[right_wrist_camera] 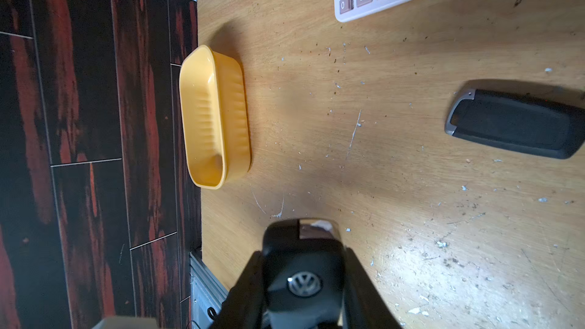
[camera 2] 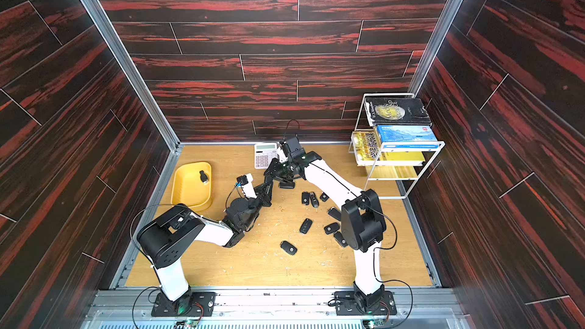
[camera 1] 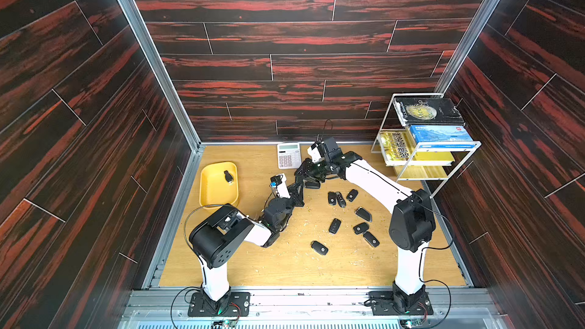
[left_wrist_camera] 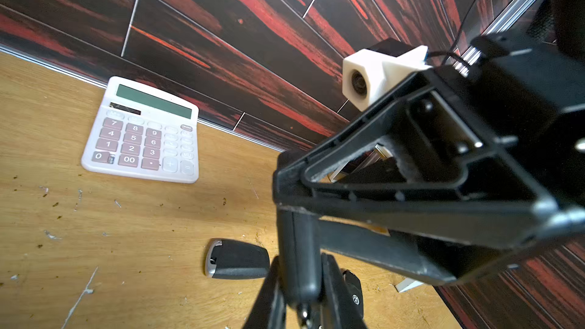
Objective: Place the car key into the storage box
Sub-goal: Pick up the car key from the center of the board.
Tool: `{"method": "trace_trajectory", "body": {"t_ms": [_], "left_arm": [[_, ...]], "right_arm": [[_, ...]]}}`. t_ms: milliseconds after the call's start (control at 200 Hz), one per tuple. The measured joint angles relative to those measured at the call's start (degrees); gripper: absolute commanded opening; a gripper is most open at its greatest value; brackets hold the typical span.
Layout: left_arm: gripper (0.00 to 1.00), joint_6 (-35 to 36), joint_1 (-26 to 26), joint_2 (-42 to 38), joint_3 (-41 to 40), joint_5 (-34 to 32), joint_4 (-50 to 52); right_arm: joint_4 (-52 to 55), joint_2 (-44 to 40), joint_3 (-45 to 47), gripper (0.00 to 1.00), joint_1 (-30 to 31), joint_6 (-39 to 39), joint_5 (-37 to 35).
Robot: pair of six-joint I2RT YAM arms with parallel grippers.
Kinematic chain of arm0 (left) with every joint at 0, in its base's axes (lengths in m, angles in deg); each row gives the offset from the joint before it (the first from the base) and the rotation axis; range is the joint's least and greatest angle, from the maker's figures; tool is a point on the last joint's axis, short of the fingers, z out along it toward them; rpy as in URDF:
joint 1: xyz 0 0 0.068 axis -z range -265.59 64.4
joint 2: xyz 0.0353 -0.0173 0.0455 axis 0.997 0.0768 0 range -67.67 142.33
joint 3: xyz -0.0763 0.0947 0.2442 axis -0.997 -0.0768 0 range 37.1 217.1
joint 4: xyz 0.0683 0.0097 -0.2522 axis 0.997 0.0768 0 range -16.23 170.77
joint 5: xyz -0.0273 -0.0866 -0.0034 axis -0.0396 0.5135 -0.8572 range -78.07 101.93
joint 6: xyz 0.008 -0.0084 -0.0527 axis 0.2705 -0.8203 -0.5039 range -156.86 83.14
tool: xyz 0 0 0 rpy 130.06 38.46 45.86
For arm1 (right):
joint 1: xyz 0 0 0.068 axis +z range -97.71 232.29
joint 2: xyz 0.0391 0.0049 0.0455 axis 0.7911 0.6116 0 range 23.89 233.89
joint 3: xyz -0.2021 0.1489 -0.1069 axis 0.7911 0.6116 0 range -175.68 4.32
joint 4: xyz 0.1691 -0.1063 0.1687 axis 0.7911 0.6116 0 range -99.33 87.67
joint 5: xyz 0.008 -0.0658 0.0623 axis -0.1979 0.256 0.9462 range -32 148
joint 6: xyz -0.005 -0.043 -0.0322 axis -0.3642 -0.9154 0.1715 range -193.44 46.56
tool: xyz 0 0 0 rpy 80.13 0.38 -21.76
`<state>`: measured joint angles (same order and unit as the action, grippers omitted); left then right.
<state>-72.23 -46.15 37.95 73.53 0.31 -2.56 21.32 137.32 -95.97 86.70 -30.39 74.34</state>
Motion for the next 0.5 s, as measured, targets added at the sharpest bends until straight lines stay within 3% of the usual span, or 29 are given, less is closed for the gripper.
{"method": "trace_trajectory", "body": {"t_ms": [175, 326, 501], "left_arm": [[0.17, 0.0, 0.0, 0.0, 0.0, 0.0, 0.3], [0.08, 0.4, 0.0, -0.5, 0.0, 0.2, 1.6], [0.08, 1.6, -0.1, -1.7, 0.0, 0.5, 3.6]], "right_arm": [[-0.5, 0.0, 0.5, 0.31, 0.0, 0.0, 0.1], [-1.3, -0.2, 1.4, 0.32, 0.0, 0.0, 0.2], [-1.7, -0.2, 1.5, 0.49, -0.1, 0.0, 0.7]]}}
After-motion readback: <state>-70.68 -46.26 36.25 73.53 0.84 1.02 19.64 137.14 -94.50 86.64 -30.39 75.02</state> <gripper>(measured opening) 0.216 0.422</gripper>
